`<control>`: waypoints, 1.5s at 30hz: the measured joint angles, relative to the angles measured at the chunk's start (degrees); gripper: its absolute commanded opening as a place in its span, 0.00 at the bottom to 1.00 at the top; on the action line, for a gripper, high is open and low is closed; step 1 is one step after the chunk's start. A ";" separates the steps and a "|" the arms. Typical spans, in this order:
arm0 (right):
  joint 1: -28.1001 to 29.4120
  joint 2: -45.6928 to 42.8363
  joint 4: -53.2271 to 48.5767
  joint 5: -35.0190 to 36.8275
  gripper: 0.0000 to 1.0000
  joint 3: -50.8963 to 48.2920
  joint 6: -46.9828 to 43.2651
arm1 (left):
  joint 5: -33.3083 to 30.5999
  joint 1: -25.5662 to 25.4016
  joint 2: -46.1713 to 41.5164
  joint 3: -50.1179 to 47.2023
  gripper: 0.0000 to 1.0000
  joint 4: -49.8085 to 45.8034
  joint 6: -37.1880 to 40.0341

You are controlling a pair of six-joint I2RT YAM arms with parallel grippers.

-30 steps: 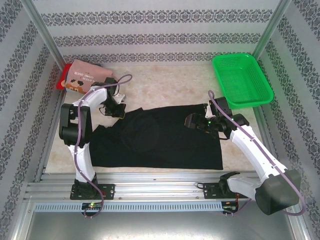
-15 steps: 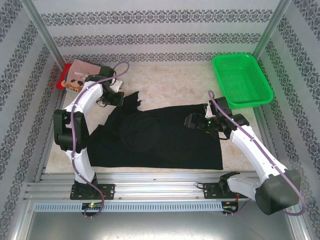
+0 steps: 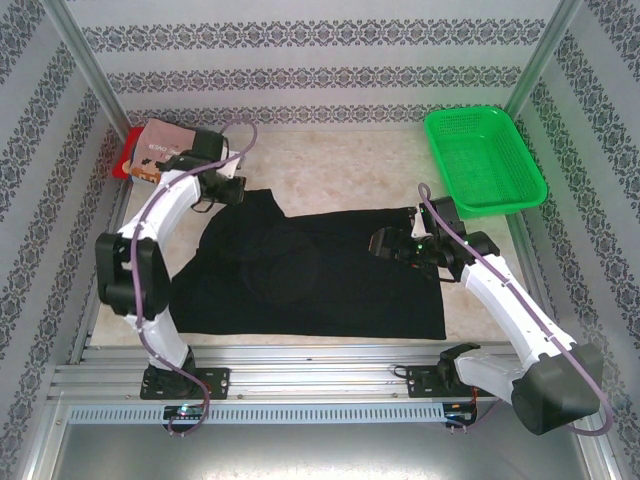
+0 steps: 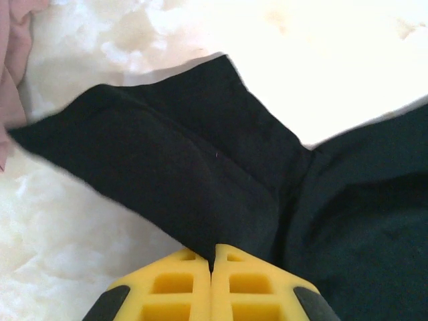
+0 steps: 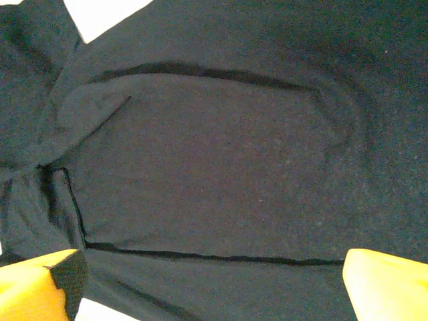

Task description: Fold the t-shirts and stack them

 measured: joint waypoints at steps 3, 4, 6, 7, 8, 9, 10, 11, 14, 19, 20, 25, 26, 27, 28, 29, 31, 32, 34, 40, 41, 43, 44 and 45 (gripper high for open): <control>0.00 0.00 0.70 0.00 0.98 -0.20 0.02 | 1.81 -1.16 -6.36 -7.21 0.06 3.65 -0.11; 0.00 0.00 1.07 0.00 0.98 -0.28 0.02 | 2.10 -1.90 -7.91 -9.29 0.06 4.70 -0.09; -0.02 -0.07 1.95 -0.02 0.98 -0.70 0.24 | 2.56 -4.76 -10.51 -13.62 0.06 6.54 -0.04; -0.02 -0.07 2.25 -0.02 0.98 -0.90 0.42 | 2.93 -6.45 -11.21 -15.21 0.07 7.08 -0.02; -0.20 0.00 2.32 -0.04 0.98 -0.98 0.59 | 3.13 -8.66 -11.89 -17.14 0.06 7.87 -0.04; -0.39 0.07 2.47 -0.04 0.98 -1.01 0.72 | 3.21 -10.73 -12.35 -18.69 0.06 8.44 -0.09; -0.44 0.20 2.62 -0.04 0.98 -1.01 0.90 | 3.21 -12.66 -12.66 -20.20 0.06 8.96 -0.15; -0.61 0.42 2.84 -0.04 0.98 -1.01 0.94 | 3.21 -14.64 -12.90 -21.75 0.06 9.55 -0.37; -0.74 0.94 3.23 -0.04 0.98 -1.01 1.09 | 3.15 -18.84 -13.00 -25.88 0.13 10.45 -1.73; -0.87 1.03 3.37 -0.04 0.98 -1.01 1.09 | 5.64 -21.29 -13.00 -31.23 0.54 10.80 -5.75; -1.14 1.03 3.37 -0.07 0.98 -1.01 1.09 | 6.47 -21.38 -13.09 -31.93 0.60 10.91 -6.95; -1.86 1.03 3.34 -0.07 0.98 -1.01 1.07 | 9.01 -20.90 -19.87 -35.74 0.77 12.48 -15.69; -1.88 1.01 3.32 -0.04 0.98 -1.01 1.07 | 9.18 -20.17 -22.49 -36.20 0.80 13.03 -18.16; -1.90 1.01 3.32 -0.07 0.98 -1.01 1.07 | 9.35 -19.08 -24.90 -36.52 0.82 13.49 -20.46; -1.90 1.01 3.32 -0.07 0.98 -1.01 1.07 | 9.38 -17.68 -27.06 -36.83 0.83 14.08 -22.80; -2.03 0.98 3.30 -0.09 0.98 -1.01 1.05 | 9.44 -15.56 -29.16 -37.20 0.83 14.73 -25.40; -2.25 0.96 3.30 -0.35 0.98 -1.01 1.05 | 10.25 -10.56 -31.87 -38.14 0.83 16.15 -30.47; -2.34 0.92 3.30 -0.50 0.98 -1.01 1.03 | 10.78 -7.17 -32.59 -38.77 0.83 16.59 -33.57; -2.62 0.90 3.32 -0.85 0.98 -1.01 0.98 | 12.07 -1.64 -32.72 -40.17 0.82 17.22 -38.45; -2.62 0.90 3.32 -1.60 0.98 -1.01 0.90 | 15.45 5.25 -28.15 -43.17 0.77 17.42 -50.64; -2.62 0.90 3.32 -1.60 0.98 -1.01 0.90 | 16.09 5.25 -27.08 -43.32 0.77 17.90 -52.41; -2.62 0.90 3.32 -1.68 0.98 -1.01 0.90 | 16.85 5.25 -25.29 -43.52 0.76 18.88 -55.06; -2.62 0.90 3.32 -1.77 0.98 -1.01 0.90 | 16.98 5.25 -24.61 -43.54 0.75 19.28 -55.98; -2.62 0.90 3.32 -1.77 0.98 -1.01 0.90 | 17.09 5.25 -23.80 -43.56 0.74 19.82 -56.89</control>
